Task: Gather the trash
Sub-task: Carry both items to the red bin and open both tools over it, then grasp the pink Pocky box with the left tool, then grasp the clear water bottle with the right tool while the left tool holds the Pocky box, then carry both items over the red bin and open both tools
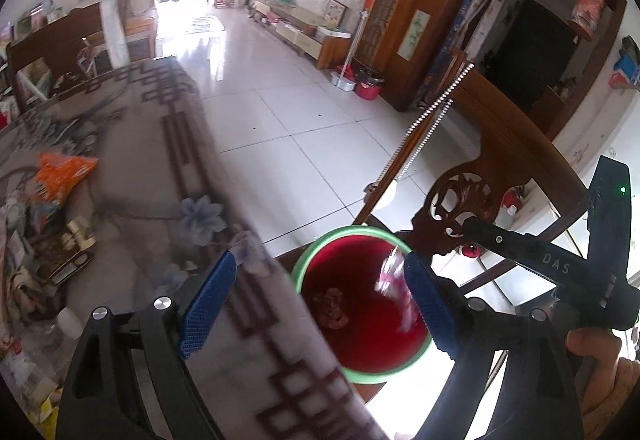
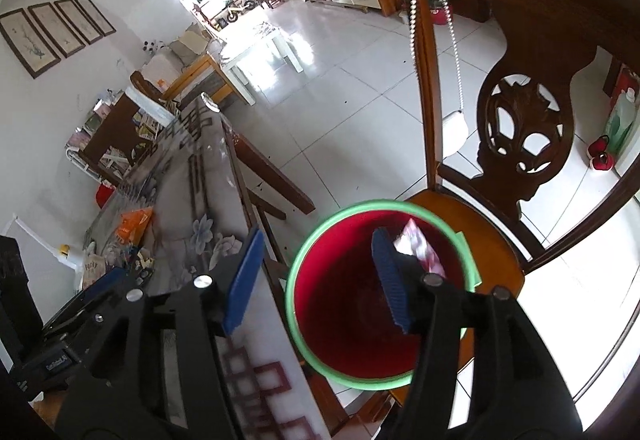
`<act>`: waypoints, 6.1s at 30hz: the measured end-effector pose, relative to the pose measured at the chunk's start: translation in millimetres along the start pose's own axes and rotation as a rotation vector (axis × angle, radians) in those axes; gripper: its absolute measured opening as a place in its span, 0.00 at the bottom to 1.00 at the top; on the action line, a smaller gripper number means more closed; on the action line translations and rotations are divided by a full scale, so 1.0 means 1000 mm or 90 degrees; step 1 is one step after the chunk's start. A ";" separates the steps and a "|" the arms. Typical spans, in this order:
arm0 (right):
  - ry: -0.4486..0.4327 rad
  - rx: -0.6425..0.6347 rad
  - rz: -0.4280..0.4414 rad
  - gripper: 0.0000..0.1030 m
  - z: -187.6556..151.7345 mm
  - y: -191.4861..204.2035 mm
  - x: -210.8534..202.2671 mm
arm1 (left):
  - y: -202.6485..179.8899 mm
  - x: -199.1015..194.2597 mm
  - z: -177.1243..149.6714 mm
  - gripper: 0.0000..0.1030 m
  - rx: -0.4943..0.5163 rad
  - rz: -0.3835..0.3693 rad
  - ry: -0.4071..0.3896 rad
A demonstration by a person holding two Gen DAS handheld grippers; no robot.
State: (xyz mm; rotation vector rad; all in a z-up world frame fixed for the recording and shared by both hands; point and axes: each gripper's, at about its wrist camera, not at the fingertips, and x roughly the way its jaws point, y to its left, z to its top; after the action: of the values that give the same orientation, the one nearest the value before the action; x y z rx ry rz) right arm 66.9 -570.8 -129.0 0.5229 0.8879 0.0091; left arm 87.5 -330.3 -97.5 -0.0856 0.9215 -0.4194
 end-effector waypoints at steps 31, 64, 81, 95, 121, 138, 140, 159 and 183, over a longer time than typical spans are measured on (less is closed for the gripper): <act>0.061 -0.103 0.028 0.58 -0.124 0.218 0.023 | 0.270 -0.140 -0.063 0.80 -0.177 0.118 -0.046; 0.185 -0.026 0.099 0.61 -0.149 0.260 0.049 | 0.350 -0.094 -0.044 0.26 -0.236 0.089 0.020; 0.445 0.128 0.154 0.65 -0.181 0.335 0.175 | 0.365 -0.133 -0.063 0.26 -0.218 0.141 -0.029; 0.475 0.116 0.106 0.73 -0.194 0.340 0.197 | 0.382 -0.133 -0.072 0.26 -0.258 0.137 -0.035; 0.268 -0.237 0.054 0.35 -0.143 0.364 0.122 | 0.372 -0.140 -0.070 0.26 -0.245 0.114 -0.046; 0.312 -0.249 -0.054 0.69 -0.171 0.342 0.159 | 0.359 -0.135 -0.063 0.26 -0.223 0.100 -0.036; 0.313 -0.253 -0.056 0.62 -0.173 0.337 0.160 | 0.359 -0.135 -0.063 0.26 -0.225 0.100 -0.035; 0.228 -0.182 0.054 0.51 -0.145 0.307 0.090 | 0.320 -0.137 -0.055 0.26 -0.178 0.082 -0.038; 0.107 -0.045 0.001 0.51 -0.096 0.174 0.003 | 0.165 -0.065 -0.026 0.26 -0.038 -0.029 0.023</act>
State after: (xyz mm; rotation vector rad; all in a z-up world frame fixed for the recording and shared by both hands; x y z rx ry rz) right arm 33.2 -376.4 -104.5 0.4607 1.0478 0.0870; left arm 85.1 -151.3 -105.2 -0.1544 0.9699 -0.4359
